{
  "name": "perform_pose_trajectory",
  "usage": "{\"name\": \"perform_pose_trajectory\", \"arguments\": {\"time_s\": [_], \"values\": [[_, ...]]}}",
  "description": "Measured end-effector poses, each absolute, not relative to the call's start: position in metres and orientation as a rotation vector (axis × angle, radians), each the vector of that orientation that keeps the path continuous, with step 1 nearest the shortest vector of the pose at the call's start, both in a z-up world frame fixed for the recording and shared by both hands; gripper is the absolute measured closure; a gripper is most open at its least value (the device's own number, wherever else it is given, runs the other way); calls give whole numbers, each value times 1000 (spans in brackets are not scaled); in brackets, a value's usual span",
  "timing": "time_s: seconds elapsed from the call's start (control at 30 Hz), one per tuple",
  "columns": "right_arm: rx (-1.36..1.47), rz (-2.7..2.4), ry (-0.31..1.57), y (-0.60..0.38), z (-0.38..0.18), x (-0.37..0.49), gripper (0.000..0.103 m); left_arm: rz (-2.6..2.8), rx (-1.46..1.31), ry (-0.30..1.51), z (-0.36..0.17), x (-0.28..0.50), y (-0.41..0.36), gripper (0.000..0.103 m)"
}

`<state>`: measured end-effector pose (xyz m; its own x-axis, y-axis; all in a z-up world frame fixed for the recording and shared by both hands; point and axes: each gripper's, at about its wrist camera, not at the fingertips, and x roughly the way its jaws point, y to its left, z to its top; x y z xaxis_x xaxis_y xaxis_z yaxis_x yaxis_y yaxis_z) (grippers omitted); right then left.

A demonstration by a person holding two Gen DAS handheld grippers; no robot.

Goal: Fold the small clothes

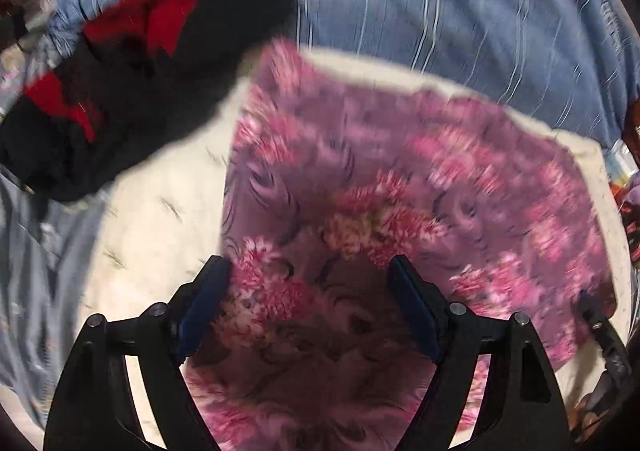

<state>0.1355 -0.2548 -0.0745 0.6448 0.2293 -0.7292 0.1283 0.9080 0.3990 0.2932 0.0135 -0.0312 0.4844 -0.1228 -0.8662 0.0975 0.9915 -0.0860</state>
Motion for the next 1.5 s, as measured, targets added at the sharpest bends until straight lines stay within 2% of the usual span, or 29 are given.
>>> {"name": "perform_pose_trajectory", "arguments": {"time_s": [0.1, 0.2, 0.27, 0.33, 0.37, 0.5, 0.67, 0.83, 1.07, 1.3, 1.5], "values": [[374, 83, 836, -250, -72, 129, 49, -139, -75, 1038, -36, 294, 22, 17], [328, 110, 831, -240, -71, 129, 32, -148, -84, 1042, -38, 296, 27, 16], [310, 129, 833, -232, -70, 130, 13, -156, -95, 1046, -39, 297, 29, 14], [271, 132, 853, -220, -71, 137, 2, -160, -109, 1052, -41, 299, 32, 12], [245, 128, 865, -215, -72, 140, 0, -162, -115, 1054, -41, 300, 33, 11], [42, 56, 933, -189, -75, 144, 0, -165, -109, 1050, -41, 299, 32, 11], [2, 0, 980, -184, -72, 146, 1, -210, -128, 1084, -36, 302, 38, 11], [-53, 32, 908, -151, -50, 135, 1, -243, -171, 1071, -8, 319, 80, 11], [-227, 312, 887, -45, -49, 133, 1, -352, -357, 1246, -13, 371, 126, 11], [-428, 409, 860, 43, -67, 143, 2, -425, -387, 1334, -27, 398, 107, 12], [-550, 309, 798, 75, -75, 161, 2, -474, -375, 1394, -40, 428, 74, 12]]}}
